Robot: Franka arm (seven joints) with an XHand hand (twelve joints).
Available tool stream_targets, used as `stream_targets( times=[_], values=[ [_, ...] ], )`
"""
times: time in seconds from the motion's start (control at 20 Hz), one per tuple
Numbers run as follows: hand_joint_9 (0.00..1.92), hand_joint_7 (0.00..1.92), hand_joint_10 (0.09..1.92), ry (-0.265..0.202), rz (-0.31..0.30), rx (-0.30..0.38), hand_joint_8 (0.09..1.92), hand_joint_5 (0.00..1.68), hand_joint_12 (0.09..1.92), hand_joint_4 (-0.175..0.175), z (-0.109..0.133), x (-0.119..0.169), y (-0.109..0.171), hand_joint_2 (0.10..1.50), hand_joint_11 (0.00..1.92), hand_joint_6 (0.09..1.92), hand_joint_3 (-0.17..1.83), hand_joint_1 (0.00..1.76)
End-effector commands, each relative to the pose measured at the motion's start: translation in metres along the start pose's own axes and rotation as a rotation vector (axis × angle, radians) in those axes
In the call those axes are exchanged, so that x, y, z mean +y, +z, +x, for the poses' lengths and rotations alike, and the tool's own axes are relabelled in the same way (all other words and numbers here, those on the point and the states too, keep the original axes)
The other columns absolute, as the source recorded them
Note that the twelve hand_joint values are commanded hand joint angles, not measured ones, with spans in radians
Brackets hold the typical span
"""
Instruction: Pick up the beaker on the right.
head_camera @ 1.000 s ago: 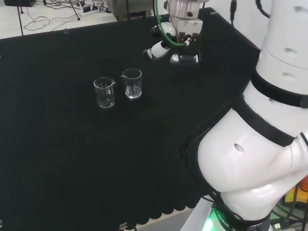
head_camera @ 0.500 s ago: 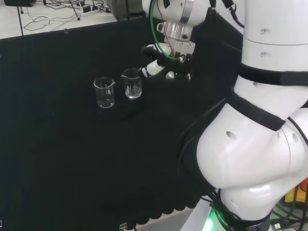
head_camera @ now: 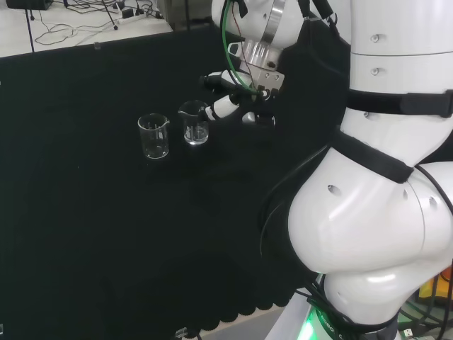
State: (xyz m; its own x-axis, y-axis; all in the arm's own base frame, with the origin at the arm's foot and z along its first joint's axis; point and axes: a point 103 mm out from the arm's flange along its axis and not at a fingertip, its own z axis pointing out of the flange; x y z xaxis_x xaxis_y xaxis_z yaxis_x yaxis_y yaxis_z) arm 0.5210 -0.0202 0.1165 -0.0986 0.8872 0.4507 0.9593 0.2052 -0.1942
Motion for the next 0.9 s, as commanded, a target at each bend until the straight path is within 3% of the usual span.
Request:
stream_targets(
  times=[0.05, 0.25, 0.4, 0.9],
  values=[
    [0.38, 0.25, 0.67, -0.03, 0.005, 0.064, 0.65, 0.45, 1.39, -0.044, -0.005, 0.004, 0.009, 0.57, 0.0, 0.09, 0.59, 0.83],
    [0.41, 0.29, 0.67, -0.047, 0.012, 0.107, 0.67, 0.48, 1.4, -0.049, -0.008, 0.009, 0.018, 0.55, 0.0, 0.09, 0.59, 0.85],
    [0.41, 0.28, 0.67, -0.05, 0.005, 0.175, 0.67, 0.47, 1.4, -0.052, -0.011, 0.014, 0.024, 0.55, 0.0, 0.09, 0.6, 0.87],
    [0.38, 0.25, 0.66, -0.115, -0.031, 0.214, 0.67, 0.45, 1.39, -0.053, -0.009, 0.027, 0.039, 0.53, 0.0, 0.09, 0.61, 0.92]
  ],
)
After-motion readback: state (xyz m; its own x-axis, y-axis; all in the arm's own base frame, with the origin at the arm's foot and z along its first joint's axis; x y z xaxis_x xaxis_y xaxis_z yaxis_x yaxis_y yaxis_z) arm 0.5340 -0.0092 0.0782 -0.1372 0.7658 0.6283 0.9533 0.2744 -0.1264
